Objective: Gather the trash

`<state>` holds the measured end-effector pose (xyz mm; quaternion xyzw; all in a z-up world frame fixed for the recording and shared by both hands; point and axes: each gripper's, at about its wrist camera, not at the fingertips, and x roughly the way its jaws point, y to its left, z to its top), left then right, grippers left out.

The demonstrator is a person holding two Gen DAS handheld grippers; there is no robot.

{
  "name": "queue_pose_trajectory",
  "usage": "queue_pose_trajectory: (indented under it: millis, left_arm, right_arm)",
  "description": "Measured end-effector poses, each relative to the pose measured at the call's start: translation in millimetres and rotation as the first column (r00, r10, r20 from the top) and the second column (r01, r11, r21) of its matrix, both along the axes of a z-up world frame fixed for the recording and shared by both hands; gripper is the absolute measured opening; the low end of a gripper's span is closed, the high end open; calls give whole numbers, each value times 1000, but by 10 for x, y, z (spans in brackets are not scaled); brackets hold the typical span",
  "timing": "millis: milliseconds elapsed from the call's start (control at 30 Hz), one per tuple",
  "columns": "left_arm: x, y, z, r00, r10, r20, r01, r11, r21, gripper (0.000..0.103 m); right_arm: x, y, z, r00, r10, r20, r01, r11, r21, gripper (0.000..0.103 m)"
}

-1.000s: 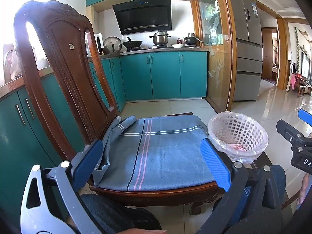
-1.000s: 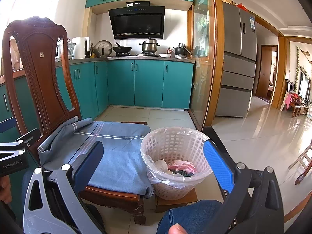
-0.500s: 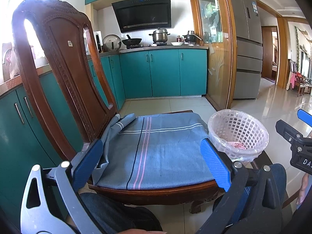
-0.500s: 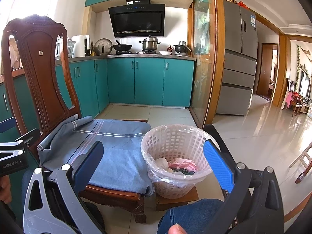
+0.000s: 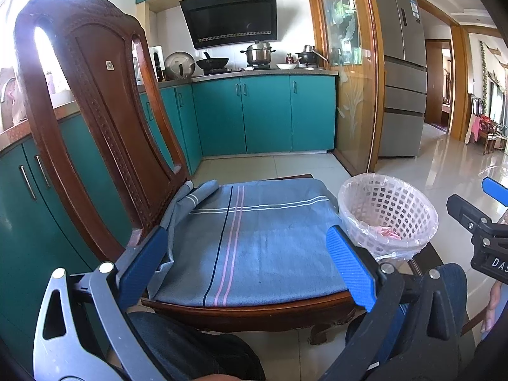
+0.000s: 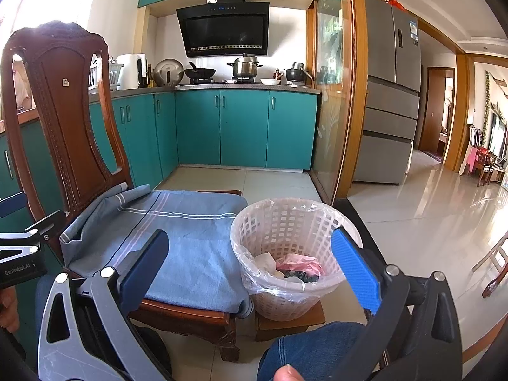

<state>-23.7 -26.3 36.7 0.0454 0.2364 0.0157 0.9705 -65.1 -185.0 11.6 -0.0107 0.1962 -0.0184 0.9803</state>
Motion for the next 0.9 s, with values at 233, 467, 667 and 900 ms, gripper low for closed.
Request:
queue_pose_trajectory:
  millis: [233, 467, 667, 900]
  left_arm:
    - [6, -18, -31, 1000, -2, -7, 2, 1000, 4, 100]
    - [22, -43, -64, 1000, -5, -16, 5, 1000, 5, 100]
    - [57, -46, -86, 1000, 1, -29, -1, 1000, 4, 100]
    - [207, 26, -226, 996, 37, -78, -34, 999, 35, 100]
  right_arm:
    - [26, -17, -32, 1000, 3, -9, -3, 1000, 3, 100]
    - [64, -24, -63, 1000, 4, -20, -4, 1000, 8, 100]
    - [89, -30, -89, 1000, 5, -27, -5, 1000, 11, 100]
    - [95, -33, -86, 999, 29, -19, -28, 999, 37, 100]
